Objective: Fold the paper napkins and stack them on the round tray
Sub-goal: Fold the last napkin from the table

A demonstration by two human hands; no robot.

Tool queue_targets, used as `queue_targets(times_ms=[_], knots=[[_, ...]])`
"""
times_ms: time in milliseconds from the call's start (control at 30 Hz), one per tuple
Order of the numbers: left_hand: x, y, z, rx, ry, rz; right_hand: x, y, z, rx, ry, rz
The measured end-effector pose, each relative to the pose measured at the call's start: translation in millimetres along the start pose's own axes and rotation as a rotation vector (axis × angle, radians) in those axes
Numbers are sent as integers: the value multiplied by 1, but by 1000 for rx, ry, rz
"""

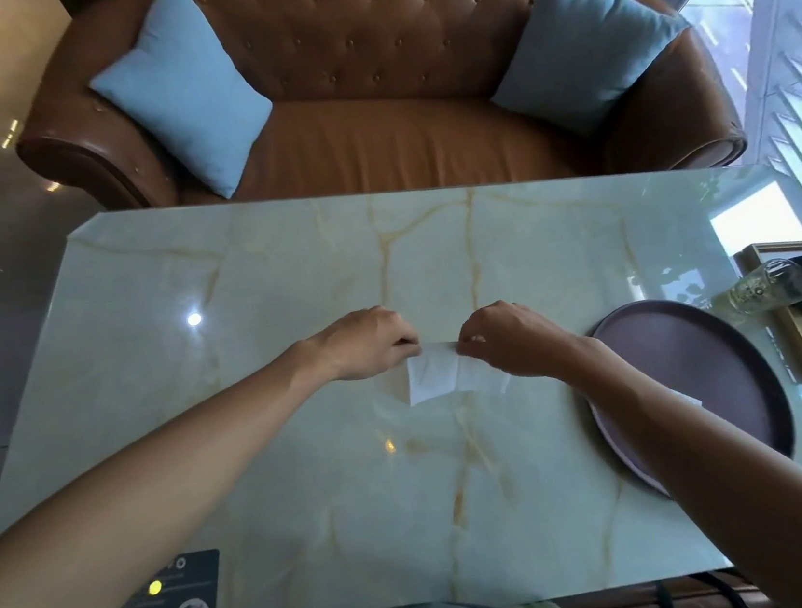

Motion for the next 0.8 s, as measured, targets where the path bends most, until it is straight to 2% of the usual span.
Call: queue_targets(times_ms=[200,567,800], knots=[[15,-10,-12,19,21,19,6,28,-11,-62,-11,23],[12,-36,-31,81,66,14,22,40,-14,-44,47,-44],[-4,-71,-44,210,-47,157,34,13,-15,77,74,-209]])
Point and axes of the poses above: each hand's wrist, its own z-axis towards the middle knuckle, its own x-axis out of the back of the hand, y = z × x, the point moved 4 cm from there along z, towards the middle knuckle, and after that the axes turned 5 degrees about -x, right-handed, at the moved point
